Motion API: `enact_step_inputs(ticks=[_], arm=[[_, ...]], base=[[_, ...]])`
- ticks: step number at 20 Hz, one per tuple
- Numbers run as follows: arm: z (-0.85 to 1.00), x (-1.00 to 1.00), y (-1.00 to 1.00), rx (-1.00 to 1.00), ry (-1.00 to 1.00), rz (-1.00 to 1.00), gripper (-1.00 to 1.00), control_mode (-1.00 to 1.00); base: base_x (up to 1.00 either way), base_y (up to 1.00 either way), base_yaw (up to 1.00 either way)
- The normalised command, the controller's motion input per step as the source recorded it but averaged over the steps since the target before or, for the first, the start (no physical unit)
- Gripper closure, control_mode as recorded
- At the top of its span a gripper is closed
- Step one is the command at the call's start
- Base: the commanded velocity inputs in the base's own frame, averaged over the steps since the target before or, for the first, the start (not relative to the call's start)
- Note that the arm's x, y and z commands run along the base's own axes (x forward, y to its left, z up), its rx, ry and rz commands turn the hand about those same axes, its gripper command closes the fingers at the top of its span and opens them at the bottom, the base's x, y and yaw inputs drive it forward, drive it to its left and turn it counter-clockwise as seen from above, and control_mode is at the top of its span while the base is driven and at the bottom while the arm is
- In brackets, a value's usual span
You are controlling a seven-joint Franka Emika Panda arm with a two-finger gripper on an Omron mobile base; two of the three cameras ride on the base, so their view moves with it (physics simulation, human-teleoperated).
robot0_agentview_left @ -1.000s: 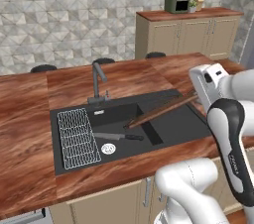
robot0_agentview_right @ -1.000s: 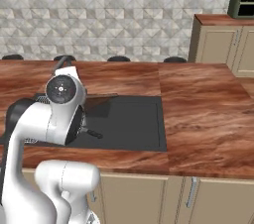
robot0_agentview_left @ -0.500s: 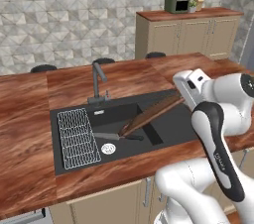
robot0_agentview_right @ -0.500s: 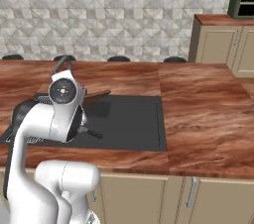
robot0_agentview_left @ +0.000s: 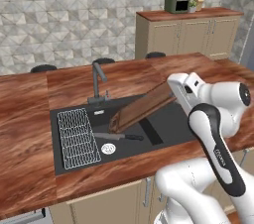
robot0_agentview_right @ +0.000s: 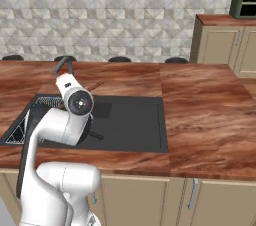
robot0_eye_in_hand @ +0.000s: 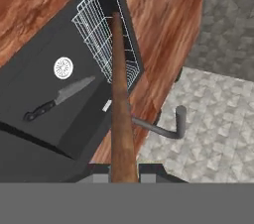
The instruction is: Move the cutting board and knife to the sink. Then move spray from the cabinet to the counter.
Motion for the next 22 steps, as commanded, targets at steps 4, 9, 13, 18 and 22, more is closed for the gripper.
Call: enact_step_inputs(ticks=[4,9,13,18,22], arm=[[-0.03,0.29,0.06,-0.12,-0.31,0.08,1.0,-1.0],[-0.02,0.27,0.0,-0.07,-0.11,0.06,1.0,-1.0],[0.0,0.0,0.0,0.0,0.18,0.11,1.0,-1.0],[-0.13,0.0,0.0,-0.07,0.11,0.15,1.0,-1.0],[-0.03,0.0,0.0,-0.06,-0.21,0.17,1.0,-1.0]], base=[[0.0,0.0,0.0],[0.0,0.0,0.0],[0.0,0.0,0.0],[0.0,0.0,0.0],[0.0,0.0,0.0]])
